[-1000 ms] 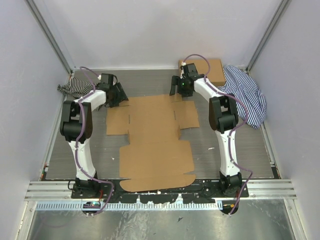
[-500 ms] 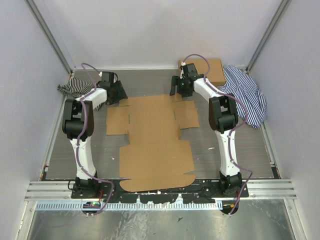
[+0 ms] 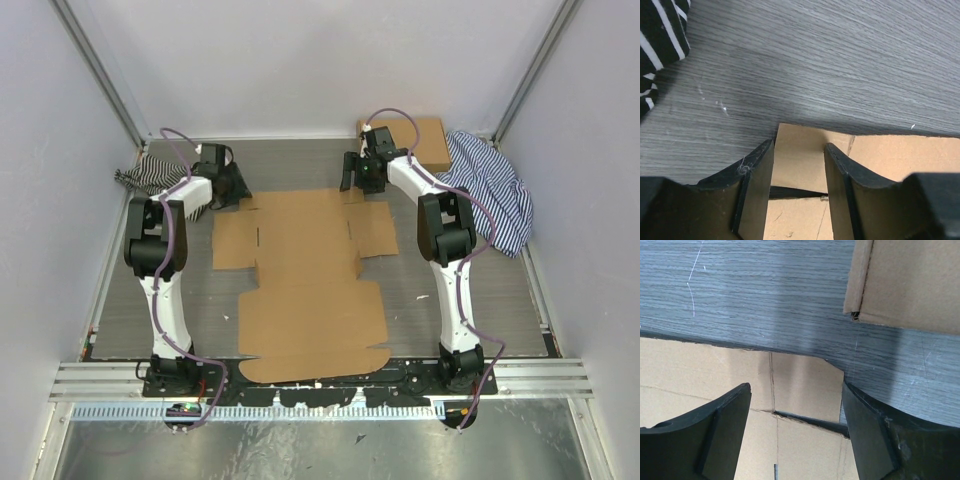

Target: Fold the paper box

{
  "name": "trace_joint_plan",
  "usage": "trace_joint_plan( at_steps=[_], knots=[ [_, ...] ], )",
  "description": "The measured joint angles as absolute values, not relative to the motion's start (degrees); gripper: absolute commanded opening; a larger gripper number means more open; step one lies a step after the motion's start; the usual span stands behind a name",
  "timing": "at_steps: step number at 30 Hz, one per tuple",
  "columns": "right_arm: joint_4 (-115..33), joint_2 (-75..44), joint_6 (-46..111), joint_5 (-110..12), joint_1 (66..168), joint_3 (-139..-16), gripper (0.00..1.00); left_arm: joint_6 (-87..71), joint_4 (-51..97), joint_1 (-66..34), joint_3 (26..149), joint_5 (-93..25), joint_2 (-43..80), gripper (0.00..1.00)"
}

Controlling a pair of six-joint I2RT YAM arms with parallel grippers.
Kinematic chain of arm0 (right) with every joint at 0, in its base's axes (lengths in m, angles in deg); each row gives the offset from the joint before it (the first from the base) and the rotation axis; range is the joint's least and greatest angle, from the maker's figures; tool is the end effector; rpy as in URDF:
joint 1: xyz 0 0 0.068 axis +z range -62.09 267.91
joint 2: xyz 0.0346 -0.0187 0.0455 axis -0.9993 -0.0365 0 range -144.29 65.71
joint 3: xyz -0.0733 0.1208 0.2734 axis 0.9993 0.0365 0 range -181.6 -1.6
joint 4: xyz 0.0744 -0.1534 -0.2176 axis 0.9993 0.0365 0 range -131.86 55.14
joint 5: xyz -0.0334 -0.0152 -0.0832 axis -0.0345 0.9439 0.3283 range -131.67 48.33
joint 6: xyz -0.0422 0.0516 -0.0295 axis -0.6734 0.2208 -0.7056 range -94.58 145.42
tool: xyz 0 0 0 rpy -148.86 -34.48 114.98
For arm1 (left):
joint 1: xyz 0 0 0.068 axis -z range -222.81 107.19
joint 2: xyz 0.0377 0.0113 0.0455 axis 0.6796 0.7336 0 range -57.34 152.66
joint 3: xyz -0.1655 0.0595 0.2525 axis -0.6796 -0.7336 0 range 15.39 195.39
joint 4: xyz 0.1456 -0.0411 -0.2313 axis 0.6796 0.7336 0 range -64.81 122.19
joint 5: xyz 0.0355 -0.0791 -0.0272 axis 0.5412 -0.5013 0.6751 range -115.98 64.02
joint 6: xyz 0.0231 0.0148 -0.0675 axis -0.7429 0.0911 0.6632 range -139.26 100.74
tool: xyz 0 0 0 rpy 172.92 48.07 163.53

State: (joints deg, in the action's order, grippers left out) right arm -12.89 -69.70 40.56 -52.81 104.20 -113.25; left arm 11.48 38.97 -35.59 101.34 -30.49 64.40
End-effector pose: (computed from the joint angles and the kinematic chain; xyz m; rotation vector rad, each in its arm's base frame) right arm 0.5510 0.1731 0.1677 -0.1085 2.5261 0.4681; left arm 0.5069 -0.0690 0.1624 -0.4685 2.4265 -0.3880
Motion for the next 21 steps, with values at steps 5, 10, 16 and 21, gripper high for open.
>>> trace_joint_plan(
  at_steps=[5,10,16,21],
  knots=[
    [-12.89,-69.73,40.58,-52.68,104.2,-113.25,0.77,13.1,38.95,-35.72,101.32,-32.02,64.37,0.5],
    [-12.86,-69.75,40.58,-52.39,104.18,-113.25,0.73,14.78,38.95,-35.87,101.32,-33.47,64.29,0.49],
    [-12.75,-69.83,40.42,-51.54,103.96,-113.23,0.54,15.57,38.6,-36.13,100.75,-34.25,63.02,0.48],
    [-13.17,-69.66,40.34,-51.06,103.37,-112.2,0.38,16.42,37.48,-36.31,97.34,-34.78,59.85,0.48]
  ],
)
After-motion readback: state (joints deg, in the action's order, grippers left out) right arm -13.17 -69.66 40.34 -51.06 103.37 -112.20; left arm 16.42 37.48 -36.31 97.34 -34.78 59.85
